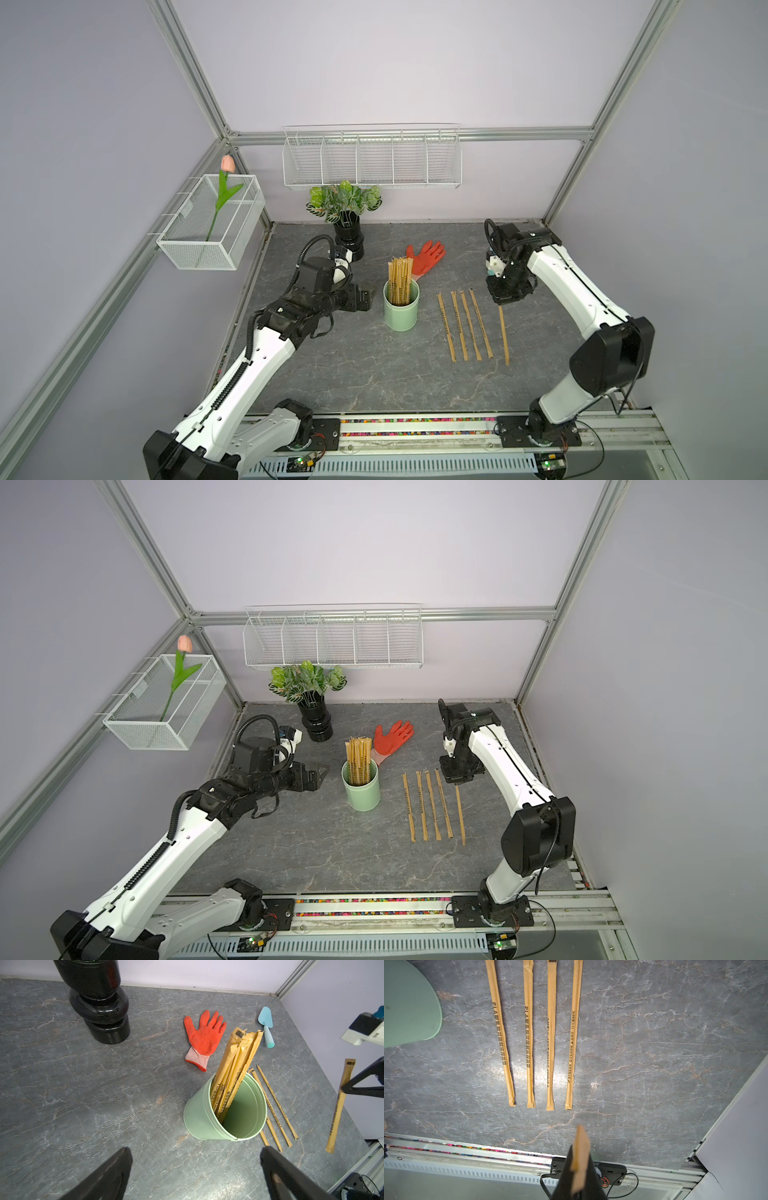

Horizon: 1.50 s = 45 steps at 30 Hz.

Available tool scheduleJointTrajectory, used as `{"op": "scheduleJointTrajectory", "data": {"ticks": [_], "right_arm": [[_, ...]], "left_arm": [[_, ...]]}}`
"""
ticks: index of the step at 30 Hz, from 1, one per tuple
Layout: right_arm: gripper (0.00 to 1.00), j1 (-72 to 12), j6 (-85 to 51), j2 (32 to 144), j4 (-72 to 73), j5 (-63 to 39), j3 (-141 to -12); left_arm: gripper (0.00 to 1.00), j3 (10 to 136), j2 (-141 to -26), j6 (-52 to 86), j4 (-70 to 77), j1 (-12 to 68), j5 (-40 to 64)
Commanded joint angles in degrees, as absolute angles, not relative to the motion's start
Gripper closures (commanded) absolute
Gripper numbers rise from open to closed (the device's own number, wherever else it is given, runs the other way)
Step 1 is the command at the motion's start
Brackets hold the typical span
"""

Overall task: Take the straws out of the storage container
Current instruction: Place the straw at the center of the board.

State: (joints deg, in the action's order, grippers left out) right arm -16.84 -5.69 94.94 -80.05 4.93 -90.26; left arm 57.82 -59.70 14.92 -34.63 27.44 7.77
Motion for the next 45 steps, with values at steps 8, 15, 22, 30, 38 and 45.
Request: {"op": "scheduleJointTrajectory", "data": {"ticks": [8,15,22,30,38,45], "right_arm": [[0.93,-15.6,-4.7,104.5,-81.8,6.0,-92.4],[0.93,-15.2,-4.6,111.6,-82.2,5.9,-96.6],[0.93,-14.8,-4.3,118.6,-84.7,8.2,-102.8],[0.93,-14.3,-4.0,124.4,-85.1,7.7,-106.8],[0.93,-13.8,-4.0,127.9,-85.4,6.4,-110.2],[0.93,-13.3,-3.7,130.6,-85.6,6.0,-111.9]], "left_arm": [[0.00,58.4,-59.7,14.6,-35.0,27.8,8.3],[0.00,58.4,-59.7,14.6,-35.0,27.8,8.3],[0.00,58.4,-59.7,14.6,-35.0,27.8,8.4],[0.00,58.4,-59.7,14.5,-35.1,27.8,8.3],[0.00,58.4,-59.8,14.5,-35.1,27.8,8.3],[0.00,58.4,-59.9,14.5,-35.2,27.8,8.3]]}}
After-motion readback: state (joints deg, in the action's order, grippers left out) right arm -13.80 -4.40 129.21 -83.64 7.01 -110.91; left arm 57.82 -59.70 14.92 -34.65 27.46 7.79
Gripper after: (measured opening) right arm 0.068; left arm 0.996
